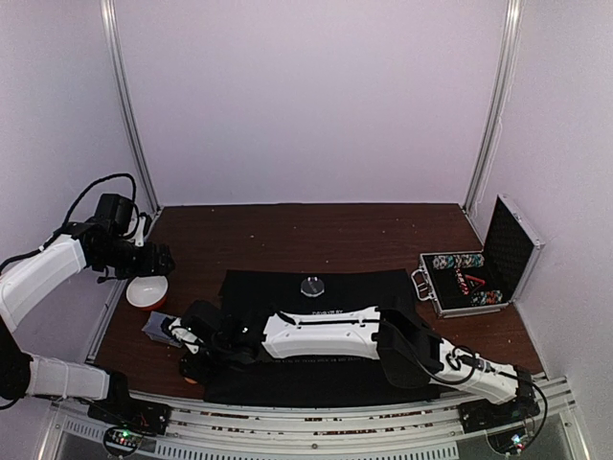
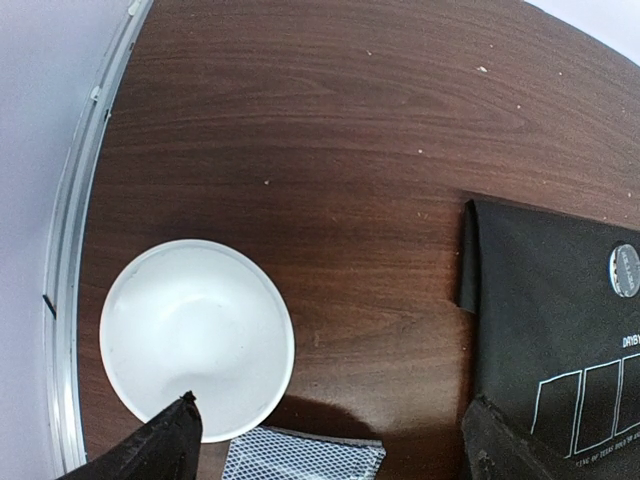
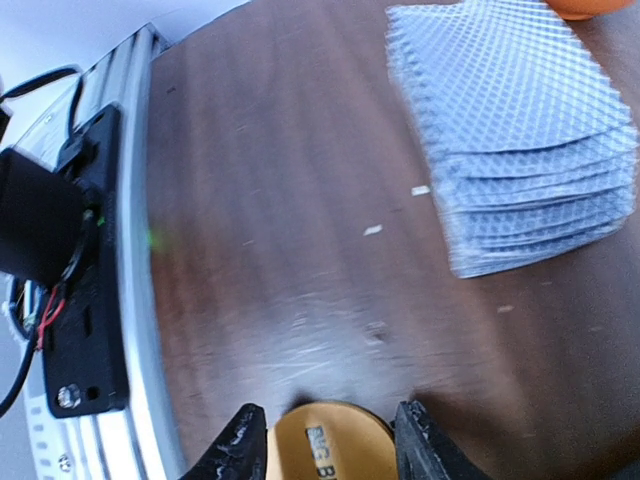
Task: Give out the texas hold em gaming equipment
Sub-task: Pick up the big blind button from the corner of the board.
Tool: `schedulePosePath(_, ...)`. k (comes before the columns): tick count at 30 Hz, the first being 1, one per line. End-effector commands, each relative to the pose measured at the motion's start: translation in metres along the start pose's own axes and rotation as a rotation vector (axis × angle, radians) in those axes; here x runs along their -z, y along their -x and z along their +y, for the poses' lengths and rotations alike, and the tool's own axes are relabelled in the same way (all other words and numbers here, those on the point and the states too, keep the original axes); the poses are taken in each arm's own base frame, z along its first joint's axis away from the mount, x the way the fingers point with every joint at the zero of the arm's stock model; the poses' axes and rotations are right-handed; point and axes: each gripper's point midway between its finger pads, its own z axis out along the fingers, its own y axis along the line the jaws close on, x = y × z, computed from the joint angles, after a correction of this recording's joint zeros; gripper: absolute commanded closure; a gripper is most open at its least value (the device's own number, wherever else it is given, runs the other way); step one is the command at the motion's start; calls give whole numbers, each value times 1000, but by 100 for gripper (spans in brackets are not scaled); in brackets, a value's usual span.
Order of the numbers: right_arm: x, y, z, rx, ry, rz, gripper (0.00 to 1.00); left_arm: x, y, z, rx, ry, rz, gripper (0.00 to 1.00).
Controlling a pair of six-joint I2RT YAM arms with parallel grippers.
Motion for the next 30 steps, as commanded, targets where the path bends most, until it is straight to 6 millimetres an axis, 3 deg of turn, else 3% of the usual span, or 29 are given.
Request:
schedulePosePath(1, -6, -46, 23, 16, 49, 146, 54, 2, 8, -1, 6, -10, -41, 6)
schedulePosePath(12, 8, -59, 33, 137, -60, 197, 38, 3, 8, -2, 7, -19, -44, 6)
schedulePosePath(18, 20, -50, 27, 162, -127, 189, 31, 3, 7, -3, 7, -29, -46, 6)
schedulePosePath(24, 27, -58, 11, 191, -213, 234, 30, 5, 8, -5, 6, -35, -51, 6)
schedulePosePath(30, 19, -82, 15, 239, -214, 293, 34, 5, 8, -5, 6, -37, -53, 6)
